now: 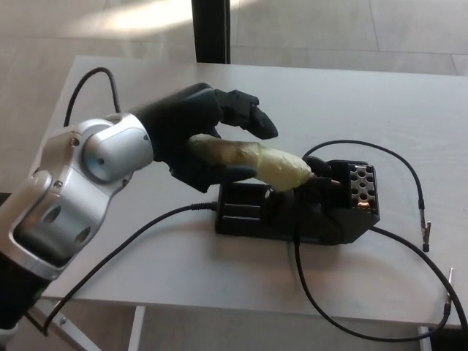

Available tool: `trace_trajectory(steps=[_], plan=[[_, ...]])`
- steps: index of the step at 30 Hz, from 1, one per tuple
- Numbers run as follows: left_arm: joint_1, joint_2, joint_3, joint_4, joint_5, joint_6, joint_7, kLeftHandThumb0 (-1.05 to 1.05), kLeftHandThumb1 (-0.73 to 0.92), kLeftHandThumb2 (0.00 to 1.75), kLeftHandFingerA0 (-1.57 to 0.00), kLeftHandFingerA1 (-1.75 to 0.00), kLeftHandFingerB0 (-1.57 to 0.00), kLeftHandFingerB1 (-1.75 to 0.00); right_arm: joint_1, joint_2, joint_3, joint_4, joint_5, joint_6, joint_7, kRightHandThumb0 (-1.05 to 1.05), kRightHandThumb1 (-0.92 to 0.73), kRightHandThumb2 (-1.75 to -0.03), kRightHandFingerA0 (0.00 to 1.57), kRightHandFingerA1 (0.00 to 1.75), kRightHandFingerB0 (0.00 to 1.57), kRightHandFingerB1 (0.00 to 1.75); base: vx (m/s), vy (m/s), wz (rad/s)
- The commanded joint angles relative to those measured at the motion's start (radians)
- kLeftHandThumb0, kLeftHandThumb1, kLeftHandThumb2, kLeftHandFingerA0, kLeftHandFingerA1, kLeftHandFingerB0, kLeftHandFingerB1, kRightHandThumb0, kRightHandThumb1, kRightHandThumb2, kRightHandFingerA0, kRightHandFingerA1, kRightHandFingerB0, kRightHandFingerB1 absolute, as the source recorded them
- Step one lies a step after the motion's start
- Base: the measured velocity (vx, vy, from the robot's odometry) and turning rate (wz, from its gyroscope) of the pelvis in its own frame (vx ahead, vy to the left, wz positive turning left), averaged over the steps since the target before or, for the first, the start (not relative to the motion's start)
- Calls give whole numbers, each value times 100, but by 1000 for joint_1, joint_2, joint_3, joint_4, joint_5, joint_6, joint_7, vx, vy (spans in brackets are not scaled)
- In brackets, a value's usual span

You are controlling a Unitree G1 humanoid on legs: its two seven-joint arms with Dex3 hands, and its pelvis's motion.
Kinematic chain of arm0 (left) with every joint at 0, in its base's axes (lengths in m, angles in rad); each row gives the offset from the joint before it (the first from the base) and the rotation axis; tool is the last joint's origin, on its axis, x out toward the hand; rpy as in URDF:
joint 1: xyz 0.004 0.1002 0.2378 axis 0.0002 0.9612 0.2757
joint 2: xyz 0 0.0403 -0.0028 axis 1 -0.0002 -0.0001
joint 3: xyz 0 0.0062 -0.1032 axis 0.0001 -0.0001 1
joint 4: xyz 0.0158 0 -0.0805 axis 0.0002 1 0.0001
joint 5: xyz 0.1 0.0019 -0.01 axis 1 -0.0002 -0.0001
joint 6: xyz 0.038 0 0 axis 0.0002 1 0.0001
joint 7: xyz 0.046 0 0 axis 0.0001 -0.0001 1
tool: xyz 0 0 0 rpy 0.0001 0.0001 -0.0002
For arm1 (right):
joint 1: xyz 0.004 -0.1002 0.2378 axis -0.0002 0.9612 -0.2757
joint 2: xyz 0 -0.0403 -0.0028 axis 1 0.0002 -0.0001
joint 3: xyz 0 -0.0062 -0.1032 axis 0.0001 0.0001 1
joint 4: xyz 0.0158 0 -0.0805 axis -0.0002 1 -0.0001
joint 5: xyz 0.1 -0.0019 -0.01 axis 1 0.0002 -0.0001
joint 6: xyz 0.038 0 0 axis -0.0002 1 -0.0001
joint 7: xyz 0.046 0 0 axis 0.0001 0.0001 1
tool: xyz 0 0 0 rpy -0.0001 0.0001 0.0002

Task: Use the left hand of the robot to grab the soldering gun kept on the middle of the table and pull it out of its base and keep it on the left side of the base

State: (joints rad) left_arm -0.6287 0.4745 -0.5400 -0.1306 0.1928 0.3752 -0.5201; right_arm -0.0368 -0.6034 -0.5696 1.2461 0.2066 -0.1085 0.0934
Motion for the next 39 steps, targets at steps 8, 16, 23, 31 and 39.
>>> trace_trajectory(steps=[8,16,23,31,39], plan=[[-33,49,-129,-37,97,88,-195,-80,58,97,-76,-78,-13,-45,-1,-32,12,-7,4,-14,-21,-105,-41,-112,130,130,18,99,0,0,0],[63,-5,-54,-23,126,-71,-42,-34,69,61,-121,-82,-38,-45,-3,-24,24,-16,-4,-28,-67,-102,-54,-102,112,149,0,151,0,0,0],[151,-56,5,-46,185,-135,81,-8,60,101,-105,-163,-97,-82,-10,-18,11,-8,8,-41,-96,-96,-51,-126,144,137,26,98,0,0,0],[218,-102,69,-17,188,-228,163,-13,63,100,-92,-165,-92,-95,-3,-19,3,0,15,-61,-91,-98,-57,-102,120,139,4,154,0,0,0],[208,-99,84,11,181,-243,113,-14,59,99,-96,-172,-94,-98,-12,-20,-11,-11,26,-66,-84,-94,-52,-124,126,134,43,108,0,0,0]])
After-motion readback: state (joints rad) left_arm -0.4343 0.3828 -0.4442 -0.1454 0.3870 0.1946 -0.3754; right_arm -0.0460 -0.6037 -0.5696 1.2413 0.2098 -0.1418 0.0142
